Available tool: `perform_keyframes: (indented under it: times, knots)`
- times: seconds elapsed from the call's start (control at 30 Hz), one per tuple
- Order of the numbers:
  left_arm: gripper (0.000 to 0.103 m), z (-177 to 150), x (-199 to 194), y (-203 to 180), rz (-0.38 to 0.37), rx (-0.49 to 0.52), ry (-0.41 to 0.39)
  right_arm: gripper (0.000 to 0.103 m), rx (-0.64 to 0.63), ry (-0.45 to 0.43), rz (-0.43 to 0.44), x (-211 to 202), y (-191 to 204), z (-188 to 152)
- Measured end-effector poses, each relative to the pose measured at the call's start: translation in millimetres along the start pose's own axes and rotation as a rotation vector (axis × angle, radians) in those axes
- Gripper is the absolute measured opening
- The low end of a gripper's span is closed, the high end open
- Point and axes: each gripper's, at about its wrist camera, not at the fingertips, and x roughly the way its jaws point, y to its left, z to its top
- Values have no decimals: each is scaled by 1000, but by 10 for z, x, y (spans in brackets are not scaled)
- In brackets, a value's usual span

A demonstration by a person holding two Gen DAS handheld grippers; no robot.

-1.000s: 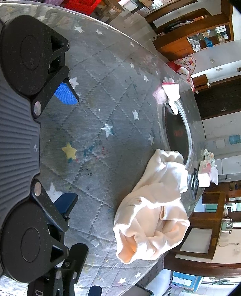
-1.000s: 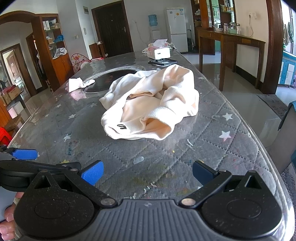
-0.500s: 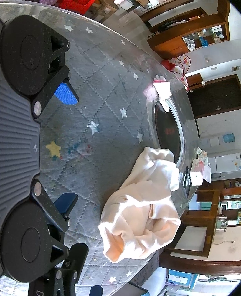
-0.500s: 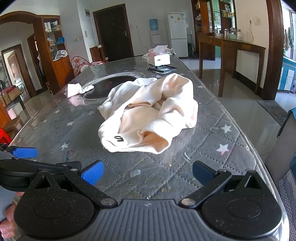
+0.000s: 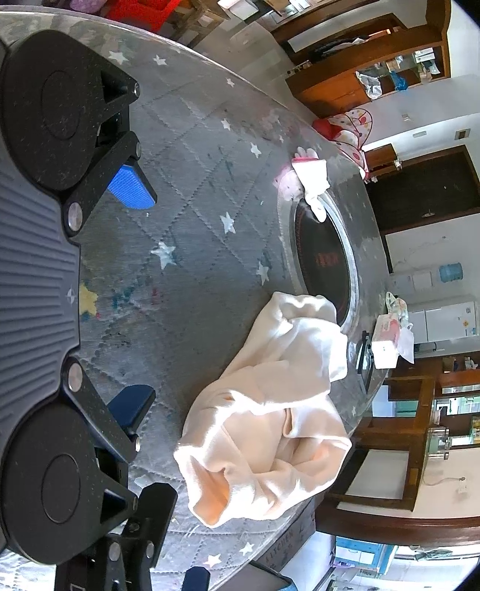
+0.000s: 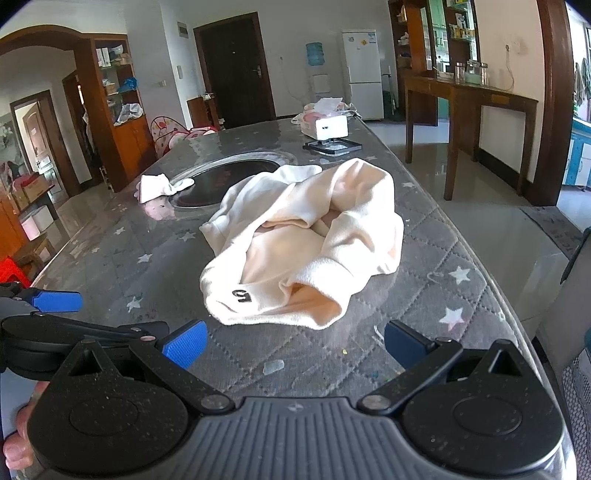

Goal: Fold clothes

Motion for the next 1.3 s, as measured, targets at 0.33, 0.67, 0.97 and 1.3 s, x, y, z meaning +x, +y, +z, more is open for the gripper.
perform_keyframes:
  times: [0.33,0.67,0.97,1.3]
  knots:
    - [103,20,2,-3,1,15,-14,103,-16,-14,30,-20,10,34]
    - [103,24,-15,-6,1,53,-40,103,-34,-35,70,-53,43,80]
    - [103,89,-14,-21,-4,89,-59,103,-73,-48,87,-36,37,175]
    - [103,265,-49,-32,-10,137,-123,102,-100,-67,127,39,-36,392]
